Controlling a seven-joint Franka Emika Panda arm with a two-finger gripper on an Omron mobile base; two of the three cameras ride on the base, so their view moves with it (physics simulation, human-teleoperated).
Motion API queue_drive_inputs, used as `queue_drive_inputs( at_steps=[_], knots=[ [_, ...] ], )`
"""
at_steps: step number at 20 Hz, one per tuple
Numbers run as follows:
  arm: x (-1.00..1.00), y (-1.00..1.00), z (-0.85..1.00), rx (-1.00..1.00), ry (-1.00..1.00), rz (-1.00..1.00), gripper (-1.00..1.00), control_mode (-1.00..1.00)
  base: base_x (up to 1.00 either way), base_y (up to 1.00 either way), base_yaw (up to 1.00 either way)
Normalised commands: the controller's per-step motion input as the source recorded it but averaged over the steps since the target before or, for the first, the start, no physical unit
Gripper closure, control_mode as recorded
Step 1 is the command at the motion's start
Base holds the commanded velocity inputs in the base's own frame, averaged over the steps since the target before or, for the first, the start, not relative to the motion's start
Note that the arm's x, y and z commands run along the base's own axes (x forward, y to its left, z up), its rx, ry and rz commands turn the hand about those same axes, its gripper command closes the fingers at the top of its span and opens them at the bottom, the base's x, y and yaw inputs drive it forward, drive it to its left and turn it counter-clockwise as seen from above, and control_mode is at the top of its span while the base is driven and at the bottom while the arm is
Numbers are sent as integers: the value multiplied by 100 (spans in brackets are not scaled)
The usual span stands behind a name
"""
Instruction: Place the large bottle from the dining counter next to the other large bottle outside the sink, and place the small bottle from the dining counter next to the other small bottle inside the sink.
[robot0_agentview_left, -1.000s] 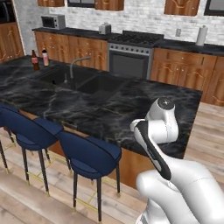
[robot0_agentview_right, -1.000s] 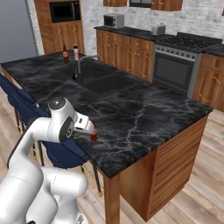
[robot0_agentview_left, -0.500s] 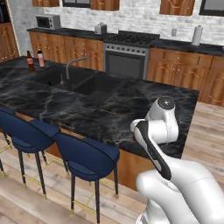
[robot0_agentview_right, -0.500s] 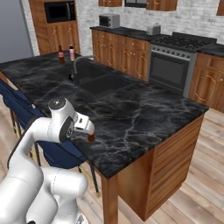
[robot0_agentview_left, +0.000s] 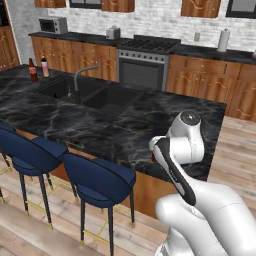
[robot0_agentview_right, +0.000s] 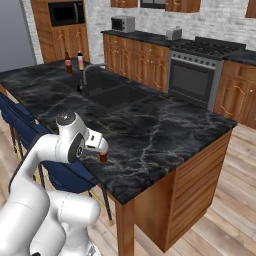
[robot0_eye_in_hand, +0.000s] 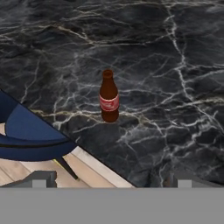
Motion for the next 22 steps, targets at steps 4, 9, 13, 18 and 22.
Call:
queue_drive_inputs(
  at_steps=[4,9,13,18,22],
  knots=[
    [0,0,0,0,0,0,-100,100,16,0,0],
    [2,0,-2,0,0,-1,-100,-100,2,2,0],
    [15,0,-17,0,2,-3,-100,-100,0,0,0],
    [18,3,-17,0,1,-3,-100,-100,0,0,0],
    [16,5,-10,0,0,-2,-100,-100,0,0,0]
  ],
)
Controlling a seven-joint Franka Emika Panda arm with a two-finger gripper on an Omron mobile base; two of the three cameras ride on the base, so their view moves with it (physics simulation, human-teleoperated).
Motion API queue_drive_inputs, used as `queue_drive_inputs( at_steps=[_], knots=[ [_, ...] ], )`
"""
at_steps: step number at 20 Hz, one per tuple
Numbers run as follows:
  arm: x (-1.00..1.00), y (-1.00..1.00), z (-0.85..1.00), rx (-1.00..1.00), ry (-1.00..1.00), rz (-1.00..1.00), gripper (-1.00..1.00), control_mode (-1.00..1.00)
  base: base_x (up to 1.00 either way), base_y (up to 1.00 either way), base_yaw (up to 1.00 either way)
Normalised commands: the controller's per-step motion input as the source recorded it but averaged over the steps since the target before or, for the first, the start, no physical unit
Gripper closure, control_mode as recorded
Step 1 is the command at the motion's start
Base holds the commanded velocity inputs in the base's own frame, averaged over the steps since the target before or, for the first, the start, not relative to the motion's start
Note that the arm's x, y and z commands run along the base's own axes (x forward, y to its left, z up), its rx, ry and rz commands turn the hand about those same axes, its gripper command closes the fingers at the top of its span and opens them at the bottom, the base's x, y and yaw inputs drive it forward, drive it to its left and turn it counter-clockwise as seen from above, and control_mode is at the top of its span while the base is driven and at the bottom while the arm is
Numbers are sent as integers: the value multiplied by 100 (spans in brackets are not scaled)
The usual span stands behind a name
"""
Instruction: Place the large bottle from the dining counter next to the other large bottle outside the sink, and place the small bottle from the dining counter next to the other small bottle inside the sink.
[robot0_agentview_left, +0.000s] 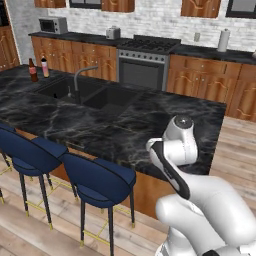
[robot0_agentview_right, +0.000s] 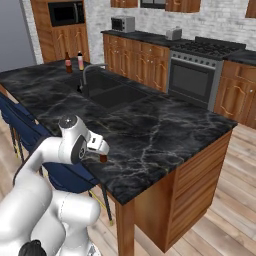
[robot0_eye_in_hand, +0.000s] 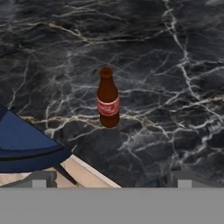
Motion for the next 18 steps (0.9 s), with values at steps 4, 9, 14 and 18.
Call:
queue_drive_inputs(
  at_steps=[4,9,14,18],
  knots=[
    [20,3,-9,0,0,-2,-100,-100,0,0,0],
    [16,0,-13,0,0,-1,-100,-100,0,0,0],
    [7,0,-11,0,0,0,-100,-100,0,0,0],
    [1,0,-7,0,0,0,-100,-100,0,0,0]
  ],
)
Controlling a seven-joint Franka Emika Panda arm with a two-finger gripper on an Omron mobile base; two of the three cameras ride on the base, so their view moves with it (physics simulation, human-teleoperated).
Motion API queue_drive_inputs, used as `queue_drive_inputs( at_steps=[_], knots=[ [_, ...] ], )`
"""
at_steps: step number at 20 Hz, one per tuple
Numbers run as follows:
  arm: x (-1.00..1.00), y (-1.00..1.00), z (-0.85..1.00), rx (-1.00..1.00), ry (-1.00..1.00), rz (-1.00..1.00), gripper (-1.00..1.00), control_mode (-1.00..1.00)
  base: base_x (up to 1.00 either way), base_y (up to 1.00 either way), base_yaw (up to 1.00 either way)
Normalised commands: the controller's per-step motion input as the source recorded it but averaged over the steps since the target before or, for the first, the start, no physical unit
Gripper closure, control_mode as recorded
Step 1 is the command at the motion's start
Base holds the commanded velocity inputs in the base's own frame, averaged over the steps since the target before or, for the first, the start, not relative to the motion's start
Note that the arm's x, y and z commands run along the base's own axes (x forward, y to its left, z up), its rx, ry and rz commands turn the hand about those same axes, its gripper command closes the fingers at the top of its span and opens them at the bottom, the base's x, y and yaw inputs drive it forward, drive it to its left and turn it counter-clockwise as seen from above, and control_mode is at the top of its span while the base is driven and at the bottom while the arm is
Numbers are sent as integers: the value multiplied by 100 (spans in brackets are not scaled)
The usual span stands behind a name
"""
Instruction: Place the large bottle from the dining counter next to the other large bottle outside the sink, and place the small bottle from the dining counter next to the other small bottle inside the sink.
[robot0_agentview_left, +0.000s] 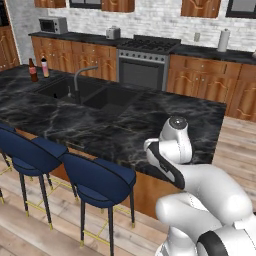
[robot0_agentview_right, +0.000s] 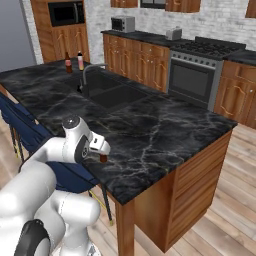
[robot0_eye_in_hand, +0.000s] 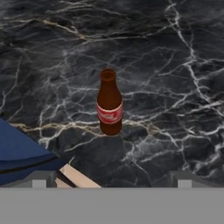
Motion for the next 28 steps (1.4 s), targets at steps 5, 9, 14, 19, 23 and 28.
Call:
queue_drive_inputs(
  at_steps=[5,9,14,19,23,28],
  knots=[
    [0,0,-7,0,0,0,-100,-100,0,0,0],
    [0,0,-8,0,0,0,-100,-100,0,0,0],
    [0,0,-10,-1,-1,0,-100,-100,0,0,0],
    [0,0,-8,-4,-2,-1,-100,-100,0,0,0],
    [1,0,-2,-2,-1,-1,-100,-100,0,0,0],
    [12,0,-1,0,0,-3,-100,-100,0,0,0]
  ],
)
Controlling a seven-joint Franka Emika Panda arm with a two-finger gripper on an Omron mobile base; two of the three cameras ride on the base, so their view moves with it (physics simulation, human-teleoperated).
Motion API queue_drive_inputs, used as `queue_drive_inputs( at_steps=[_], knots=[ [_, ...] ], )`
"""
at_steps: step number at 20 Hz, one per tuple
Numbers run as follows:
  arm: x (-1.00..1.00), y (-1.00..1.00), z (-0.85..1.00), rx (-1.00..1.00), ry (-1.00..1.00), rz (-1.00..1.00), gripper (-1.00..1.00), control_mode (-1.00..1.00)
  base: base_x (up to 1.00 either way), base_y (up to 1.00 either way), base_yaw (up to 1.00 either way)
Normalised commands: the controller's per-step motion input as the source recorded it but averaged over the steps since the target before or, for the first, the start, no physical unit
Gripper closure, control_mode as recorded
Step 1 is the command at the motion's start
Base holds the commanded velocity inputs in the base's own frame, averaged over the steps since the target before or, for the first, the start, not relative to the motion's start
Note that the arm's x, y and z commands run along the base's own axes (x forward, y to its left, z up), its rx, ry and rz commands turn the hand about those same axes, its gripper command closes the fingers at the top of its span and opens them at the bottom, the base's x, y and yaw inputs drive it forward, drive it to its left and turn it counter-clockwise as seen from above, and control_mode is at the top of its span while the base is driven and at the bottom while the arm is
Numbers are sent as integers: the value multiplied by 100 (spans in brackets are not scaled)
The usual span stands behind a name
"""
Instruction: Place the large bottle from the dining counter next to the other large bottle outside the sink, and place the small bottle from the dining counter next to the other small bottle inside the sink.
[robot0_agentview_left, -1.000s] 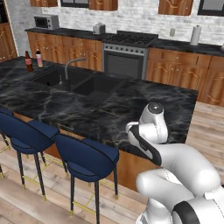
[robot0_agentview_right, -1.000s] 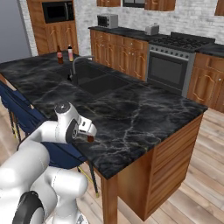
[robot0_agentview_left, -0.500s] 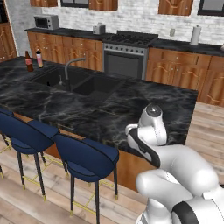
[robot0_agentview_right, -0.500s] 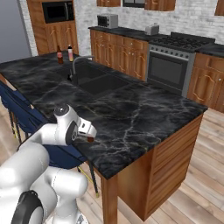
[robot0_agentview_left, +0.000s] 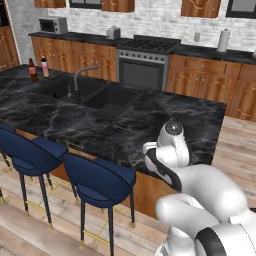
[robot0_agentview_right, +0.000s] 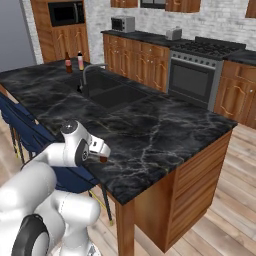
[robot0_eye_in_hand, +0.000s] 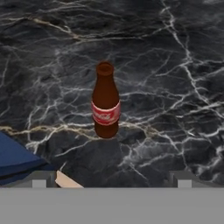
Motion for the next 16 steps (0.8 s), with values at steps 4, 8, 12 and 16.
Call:
queue_drive_inputs(
  at_steps=[4,8,12,16],
  knots=[
    [19,0,0,0,0,-3,-100,-100,0,0,0],
    [17,0,0,0,0,-3,-100,-100,0,0,0],
    [12,0,0,0,0,-2,-100,-100,0,0,0],
    [8,0,0,0,0,-2,-100,-100,0,0,0]
  ],
)
